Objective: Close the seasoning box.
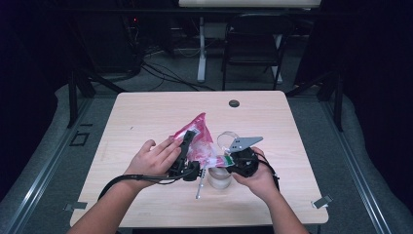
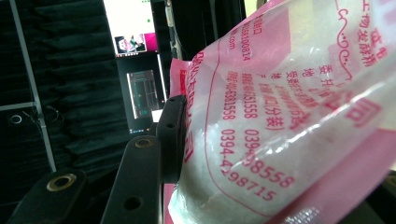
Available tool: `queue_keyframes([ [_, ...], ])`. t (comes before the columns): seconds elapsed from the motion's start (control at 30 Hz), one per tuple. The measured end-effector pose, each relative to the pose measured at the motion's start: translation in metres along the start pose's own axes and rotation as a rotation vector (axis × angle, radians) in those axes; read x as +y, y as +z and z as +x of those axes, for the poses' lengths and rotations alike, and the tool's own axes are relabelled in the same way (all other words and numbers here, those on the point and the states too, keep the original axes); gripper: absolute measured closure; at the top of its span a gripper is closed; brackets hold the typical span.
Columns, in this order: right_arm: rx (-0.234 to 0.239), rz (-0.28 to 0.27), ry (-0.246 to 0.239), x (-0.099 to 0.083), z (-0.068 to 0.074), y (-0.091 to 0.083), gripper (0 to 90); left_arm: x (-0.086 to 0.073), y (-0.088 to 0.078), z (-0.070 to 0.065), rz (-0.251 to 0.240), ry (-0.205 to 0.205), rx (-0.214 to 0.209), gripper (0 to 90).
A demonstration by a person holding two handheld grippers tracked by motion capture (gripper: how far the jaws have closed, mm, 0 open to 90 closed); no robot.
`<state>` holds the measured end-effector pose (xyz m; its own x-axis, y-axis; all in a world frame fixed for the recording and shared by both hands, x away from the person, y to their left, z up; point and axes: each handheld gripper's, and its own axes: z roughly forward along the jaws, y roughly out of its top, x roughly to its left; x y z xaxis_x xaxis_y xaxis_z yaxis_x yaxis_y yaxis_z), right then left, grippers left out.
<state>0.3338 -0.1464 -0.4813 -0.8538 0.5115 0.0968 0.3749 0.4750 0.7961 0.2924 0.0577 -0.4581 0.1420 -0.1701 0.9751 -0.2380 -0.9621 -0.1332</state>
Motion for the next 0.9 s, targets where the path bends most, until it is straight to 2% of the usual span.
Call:
queue_keyframes([
  [0.43, -0.008, 0.0, 0.003, -0.0012, -0.0008, -0.003, 90.0, 0.0025, 0.0012, 0.0014, -0.008, -0.007, 0.005, 64.5],
  [0.47, -0.008, 0.0, 0.004, -0.0013, -0.0009, -0.0031, 90.0, 0.0028, 0.001, 0.0023, -0.004, 0.005, 0.003, 64.4],
  [0.53, -0.007, 0.001, 0.004, -0.0018, -0.001, -0.0031, 90.0, 0.0029, 0.0017, 0.0012, -0.008, -0.011, -0.005, 64.1],
  [0.63, -0.01, 0.007, 0.002, -0.0026, -0.0013, -0.003, 90.0, 0.0038, 0.0025, 0.001, -0.009, -0.001, -0.012, 63.9],
  [0.67, -0.009, 0.009, 0.002, -0.0028, -0.0014, -0.0031, 90.0, 0.0043, 0.0025, 0.0013, -0.013, 0.004, -0.002, 63.9],
  [0.7, -0.009, 0.009, 0.003, -0.0031, -0.0016, -0.0031, 90.0, 0.0043, 0.0028, -0.0001, -0.012, -0.012, -0.009, 63.9],
  [0.73, -0.011, 0.011, 0.004, -0.0034, -0.0017, -0.0034, 90.0, 0.0046, 0.0031, 0.0, -0.012, -0.009, -0.009, 63.8],
  [0.77, -0.012, 0.011, 0.005, -0.0038, -0.0018, -0.0034, 90.0, 0.0054, 0.003, 0.0015, -0.01, 0.013, -0.004, 63.6],
  [0.87, -0.014, 0.013, 0.007, -0.0049, -0.0023, -0.0036, 90.0, 0.0065, 0.0044, 0.0013, -0.016, 0.013, -0.003, 63.2],
  [0.9, -0.016, 0.015, 0.008, -0.0053, -0.0025, -0.0037, 90.0, 0.0068, 0.0048, 0.0014, -0.01, 0.012, -0.018, 63.2],
])
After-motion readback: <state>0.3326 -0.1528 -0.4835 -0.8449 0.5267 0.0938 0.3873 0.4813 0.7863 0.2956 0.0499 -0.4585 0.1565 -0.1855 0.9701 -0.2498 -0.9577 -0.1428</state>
